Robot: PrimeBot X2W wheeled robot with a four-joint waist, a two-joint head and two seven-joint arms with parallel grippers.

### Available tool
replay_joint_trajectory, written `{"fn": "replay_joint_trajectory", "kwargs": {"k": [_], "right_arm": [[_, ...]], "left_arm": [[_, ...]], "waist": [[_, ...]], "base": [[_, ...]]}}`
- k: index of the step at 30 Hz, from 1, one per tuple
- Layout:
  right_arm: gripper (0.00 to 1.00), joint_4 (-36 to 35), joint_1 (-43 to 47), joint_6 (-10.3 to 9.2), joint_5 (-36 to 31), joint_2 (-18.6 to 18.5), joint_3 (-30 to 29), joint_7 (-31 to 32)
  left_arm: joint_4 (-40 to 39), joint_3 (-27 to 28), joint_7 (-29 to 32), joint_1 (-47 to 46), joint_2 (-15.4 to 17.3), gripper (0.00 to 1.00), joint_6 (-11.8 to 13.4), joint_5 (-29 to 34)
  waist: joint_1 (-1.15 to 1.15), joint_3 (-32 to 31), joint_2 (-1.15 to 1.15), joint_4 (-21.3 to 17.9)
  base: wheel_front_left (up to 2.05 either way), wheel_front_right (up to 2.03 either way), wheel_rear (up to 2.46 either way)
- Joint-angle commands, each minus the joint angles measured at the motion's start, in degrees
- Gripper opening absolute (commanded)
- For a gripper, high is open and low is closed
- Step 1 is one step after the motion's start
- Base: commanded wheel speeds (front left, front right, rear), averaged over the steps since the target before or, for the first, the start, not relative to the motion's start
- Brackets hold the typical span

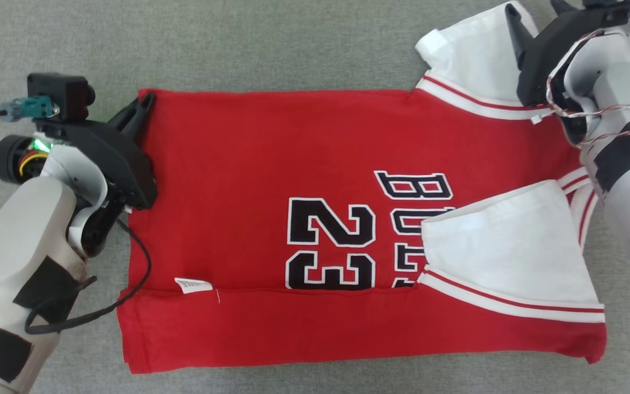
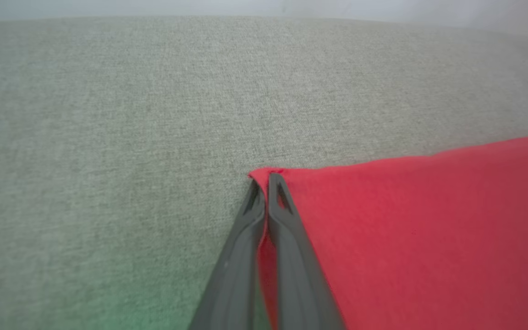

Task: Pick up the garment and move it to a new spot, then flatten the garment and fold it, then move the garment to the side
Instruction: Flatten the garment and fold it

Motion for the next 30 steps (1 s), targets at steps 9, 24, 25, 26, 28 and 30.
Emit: {"fn": "replay_joint_trajectory", "kwargs": {"k": [9, 24, 25, 26, 28, 30], "right_arm": [[1.0, 1.99, -2.35, -0.17, -0.51, -1.1, -0.45, 6.61], [0.0, 0.68, -3.85, -0.17, -0.4, 0.19, -0.59, 2.72], [0.0, 0.3, -3.23, -0.17, 0.06, 0.14, -0.56, 1.87], [0.0, -0.27, -2.65, -0.17, 0.57, 0.03, -0.52, 0.84], [0.0, -1.79, -0.99, -0.17, 1.61, 0.07, 0.31, -0.5], [0.0, -3.9, 0.78, -0.17, 2.49, -0.5, 1.48, -2.16]], "left_arm": [[-2.72, -3.31, -3.99, -2.14, 0.2, 0.0, 0.07, -0.79], [-0.63, -4.36, -7.53, -1.82, 1.52, 0.0, 0.09, -1.81], [-0.3, -4.38, -7.69, -1.58, 1.6, 0.0, 0.09, -1.92], [-0.09, -4.47, -7.85, -1.33, 1.68, 0.0, 0.09, -2.06], [0.25, -4.48, -8.17, -0.96, 2.1, 0.0, 0.09, -2.39], [0.71, -4.46, -8.39, -0.45, 2.37, 0.0, 0.09, -2.61]], "waist": [[0.0, 2.24, -0.01, 2.07], [0.0, -0.38, -0.01, -0.61], [0.0, -0.88, -0.01, -0.94], [0.0, -1.34, -0.01, -1.23], [0.0, -2.17, -0.01, -1.96], [0.0, -2.92, -0.01, -2.65]], "base": [[0.0, 0.0, 0.0], [0.0, 0.0, 0.0], [0.0, 0.0, 0.0], [0.0, 0.0, 0.0], [0.0, 0.0, 0.0], [0.0, 0.0, 0.0]]}}
